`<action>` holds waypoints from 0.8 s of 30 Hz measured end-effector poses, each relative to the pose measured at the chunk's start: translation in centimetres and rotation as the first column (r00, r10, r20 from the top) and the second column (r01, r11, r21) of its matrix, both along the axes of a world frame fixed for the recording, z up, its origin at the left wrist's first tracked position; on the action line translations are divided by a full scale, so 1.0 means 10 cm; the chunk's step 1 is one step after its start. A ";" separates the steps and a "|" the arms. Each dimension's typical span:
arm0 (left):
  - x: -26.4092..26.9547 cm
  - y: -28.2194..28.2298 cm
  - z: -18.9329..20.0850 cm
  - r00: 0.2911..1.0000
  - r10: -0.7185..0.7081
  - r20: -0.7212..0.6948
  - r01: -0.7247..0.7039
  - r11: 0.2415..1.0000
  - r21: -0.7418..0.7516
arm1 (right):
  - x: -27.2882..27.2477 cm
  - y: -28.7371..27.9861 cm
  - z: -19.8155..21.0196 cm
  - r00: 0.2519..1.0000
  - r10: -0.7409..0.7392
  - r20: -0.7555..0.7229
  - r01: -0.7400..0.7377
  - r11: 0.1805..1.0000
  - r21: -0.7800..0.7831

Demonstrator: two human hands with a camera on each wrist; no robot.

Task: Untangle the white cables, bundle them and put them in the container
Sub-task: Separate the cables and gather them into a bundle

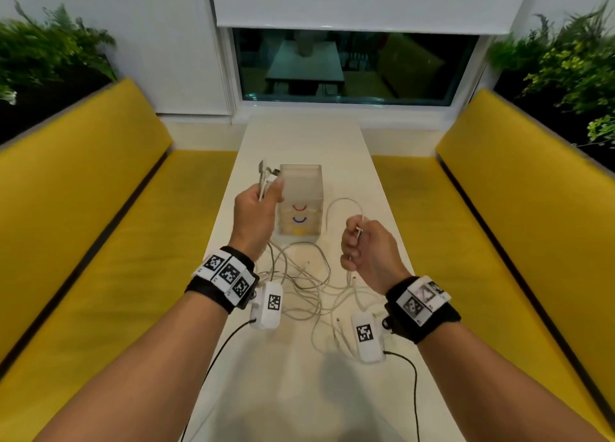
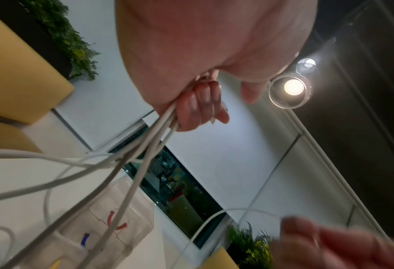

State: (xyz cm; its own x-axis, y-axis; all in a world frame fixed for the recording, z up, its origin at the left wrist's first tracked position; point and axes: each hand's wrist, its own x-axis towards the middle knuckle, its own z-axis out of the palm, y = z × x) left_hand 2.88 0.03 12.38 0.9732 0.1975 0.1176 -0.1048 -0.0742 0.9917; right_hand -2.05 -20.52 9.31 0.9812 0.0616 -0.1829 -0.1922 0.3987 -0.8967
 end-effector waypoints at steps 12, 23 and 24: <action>-0.17 -0.27 0.22 0.976 -0.177 0.130 0.157 0.976 0.149 | -0.02 0.29 0.32 0.883 0.423 0.204 -0.206 0.739 -0.641; 0.03 0.00 0.19 0.989 -0.028 0.145 0.014 0.995 0.099 | 0.31 -0.21 -0.40 0.928 0.203 0.312 0.145 0.574 -0.806; 0.04 0.00 0.16 0.990 -0.021 0.143 0.006 0.995 0.101 | 0.39 -0.26 -0.42 0.932 0.164 0.324 0.194 0.531 -0.825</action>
